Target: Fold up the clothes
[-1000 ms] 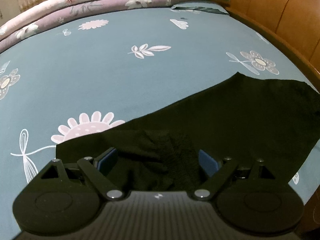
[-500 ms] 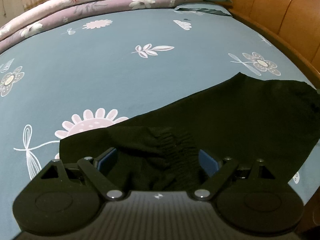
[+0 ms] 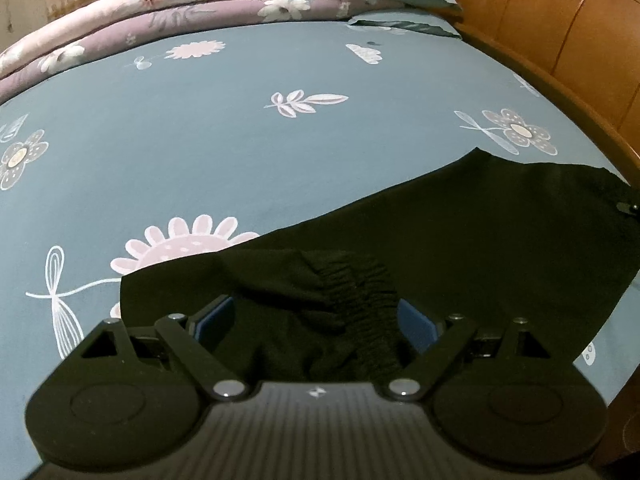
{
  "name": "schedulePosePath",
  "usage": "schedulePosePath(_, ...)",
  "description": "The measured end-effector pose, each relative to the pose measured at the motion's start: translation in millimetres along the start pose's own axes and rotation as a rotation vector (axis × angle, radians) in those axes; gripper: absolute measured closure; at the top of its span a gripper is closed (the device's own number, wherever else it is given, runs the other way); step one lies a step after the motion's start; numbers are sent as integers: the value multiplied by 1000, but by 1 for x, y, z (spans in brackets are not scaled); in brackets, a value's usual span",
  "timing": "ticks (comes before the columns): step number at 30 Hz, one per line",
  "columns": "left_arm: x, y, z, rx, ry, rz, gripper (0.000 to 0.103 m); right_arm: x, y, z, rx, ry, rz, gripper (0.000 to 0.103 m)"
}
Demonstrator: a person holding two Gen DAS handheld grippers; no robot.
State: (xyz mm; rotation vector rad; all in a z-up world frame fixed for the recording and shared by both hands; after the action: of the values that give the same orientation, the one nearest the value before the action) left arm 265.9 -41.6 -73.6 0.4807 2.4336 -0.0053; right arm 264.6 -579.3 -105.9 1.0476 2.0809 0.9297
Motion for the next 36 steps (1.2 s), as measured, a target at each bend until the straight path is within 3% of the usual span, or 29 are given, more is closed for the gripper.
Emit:
schedulePosePath(7,3,12,-4,7,-22,-19,15,18,28,-20,82,-36,-108,63)
schedulePosePath(15,8,24,-5,32,-54,-27,15,44,86,-41,120,-73,-260,63)
schedulePosePath(24,21,46,-11,69,-92,-13,15,95,160,-46,92,-61,-381,63)
schedulePosePath(36,42,81,-17,122,-109,-2,15,182,231,-27,37,30,-445,64)
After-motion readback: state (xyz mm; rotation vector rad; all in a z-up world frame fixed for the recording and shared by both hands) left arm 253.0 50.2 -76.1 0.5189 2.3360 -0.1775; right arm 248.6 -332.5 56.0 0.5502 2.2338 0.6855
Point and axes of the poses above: each gripper's, at about its wrist camera, not at the fingertips, and z roughly the way its jaws point, y to its left, x to its underside, the point moved 8 cm from there along z, roughly the way its jaws point, and after that the axes turned 15 degrees about z, right-handed, at the moved point
